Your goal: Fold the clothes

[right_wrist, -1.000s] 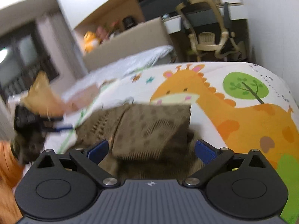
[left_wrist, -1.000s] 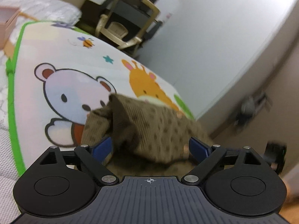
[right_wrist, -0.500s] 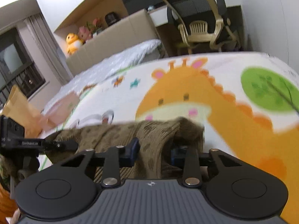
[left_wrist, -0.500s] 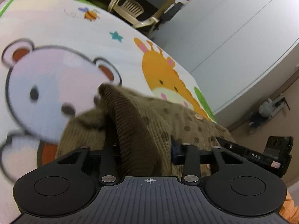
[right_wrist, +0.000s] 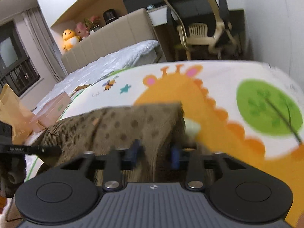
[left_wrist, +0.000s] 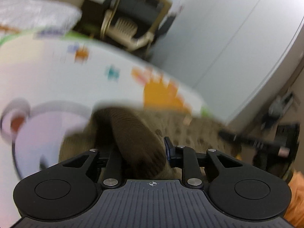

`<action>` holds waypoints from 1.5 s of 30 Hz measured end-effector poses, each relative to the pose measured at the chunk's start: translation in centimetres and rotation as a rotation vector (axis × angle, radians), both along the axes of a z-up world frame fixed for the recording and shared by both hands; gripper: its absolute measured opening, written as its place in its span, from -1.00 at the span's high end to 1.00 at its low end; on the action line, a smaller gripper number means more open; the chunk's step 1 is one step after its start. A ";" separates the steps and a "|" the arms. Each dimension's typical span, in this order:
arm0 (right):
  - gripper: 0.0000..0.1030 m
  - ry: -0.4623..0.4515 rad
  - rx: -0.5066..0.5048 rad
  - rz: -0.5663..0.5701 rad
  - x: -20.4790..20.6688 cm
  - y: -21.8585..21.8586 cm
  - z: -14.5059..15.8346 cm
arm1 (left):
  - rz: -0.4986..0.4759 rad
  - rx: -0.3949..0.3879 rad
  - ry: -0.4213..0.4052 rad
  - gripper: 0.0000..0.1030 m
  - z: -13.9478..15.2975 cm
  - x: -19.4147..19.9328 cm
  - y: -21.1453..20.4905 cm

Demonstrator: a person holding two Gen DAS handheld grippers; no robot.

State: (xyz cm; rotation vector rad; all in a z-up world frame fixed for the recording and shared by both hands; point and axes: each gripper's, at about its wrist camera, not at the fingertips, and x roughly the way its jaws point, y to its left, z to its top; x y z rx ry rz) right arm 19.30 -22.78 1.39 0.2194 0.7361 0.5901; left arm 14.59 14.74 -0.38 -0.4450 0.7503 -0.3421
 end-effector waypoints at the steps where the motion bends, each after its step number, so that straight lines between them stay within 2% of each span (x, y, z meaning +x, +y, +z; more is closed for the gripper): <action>1: -0.21 0.005 0.014 -0.001 -0.3 -0.4 -0.2 | -0.008 -0.015 0.017 0.33 -0.6 -0.6 0.3; 3: -0.22 0.016 0.034 0.001 -0.4 -0.8 -0.7 | -0.019 -0.062 0.020 0.05 -1.1 -1.5 1.0; 5: -0.22 0.031 0.049 0.003 -0.2 -0.6 -1.3 | -0.018 -0.095 0.005 -0.32 -1.0 -1.7 1.4; 7: -0.14 0.028 0.038 0.008 -0.2 0.4 -1.7 | -0.010 -0.122 -0.003 -0.44 -1.0 -1.7 1.4; 8: 0.22 0.016 0.019 0.014 -0.3 1.0 -1.8 | -0.005 -0.126 0.003 -0.44 -1.1 -1.4 1.2; 9: 0.61 -0.004 0.002 0.015 -0.6 1.5 -1.4 | 0.009 -0.119 0.013 -0.43 -1.1 -1.1 0.9; 10: 0.72 -0.029 -0.016 0.014 -0.9 2.0 -0.8 | 0.025 -0.110 0.024 -0.34 -1.1 -0.7 0.5; 13: 0.79 -0.109 -0.021 0.017 -2.6 2.1 2.0 | 0.068 -0.068 0.049 0.62 -0.3 -0.1 -0.3; 16: 0.79 -0.181 0.002 0.047 -5.5 1.0 4.9 | 0.038 -0.077 -0.024 0.69 2.4 -1.6 -0.4; 18: 0.79 -0.183 0.014 0.059 -7.3 0.2 5.5 | 0.013 -0.065 -0.090 0.69 4.4 -3.7 -0.6; 20: 0.79 -0.158 0.012 0.052 -8.4 -0.5 4.8 | 0.000 -0.061 -0.119 0.69 5.3 -5.9 -0.6; 24: 0.77 -0.059 -0.009 0.016 -9.8 -1.3 1.2 | -0.006 -0.067 -0.057 0.67 3.4 -9.2 -0.9; 26: 0.65 -0.006 -0.029 -0.006 -10.1 -1.5 -0.5 | 0.004 -0.068 0.007 0.60 1.4 -10.0 -0.9; 27: 0.49 0.020 -0.040 -0.016 -10.2 -1.6 -1.3 | 0.013 -0.065 0.042 0.58 0.3 -10.3 -1.0; 29: 0.30 0.032 -0.026 -0.037 -10.3 -2.4 -1.6 | 0.028 -0.055 0.093 0.32 -1.1 -10.6 -1.0; 31: 0.17 -0.005 -0.018 -0.063 -10.3 -3.2 -0.6 | 0.030 -0.047 0.088 0.10 -0.8 -10.8 -0.6; 32: 0.02 -0.013 -0.016 -0.064 -10.1 -3.0 -0.5 | 0.030 -0.042 0.083 -0.05 -0.6 -10.9 -0.4; 33: -0.12 -0.013 -0.014 -0.059 -9.7 -2.4 -0.6 | 0.031 -0.037 0.063 -0.10 0.0 -11.1 0.0; 40: -0.44 -0.008 -0.001 -0.020 -7.1 1.7 -1.4 | 0.041 -0.024 -0.141 -0.44 5.2 -10.0 0.3; 42: -0.59 -0.007 0.002 -0.009 -6.3 2.9 -1.7 | 0.029 -0.045 -0.168 -0.48 5.3 -8.8 -0.8; 45: -0.65 -0.005 0.008 0.008 -5.2 4.6 -2.0 | 0.010 -0.049 -0.181 -0.73 3.9 -6.7 -2.9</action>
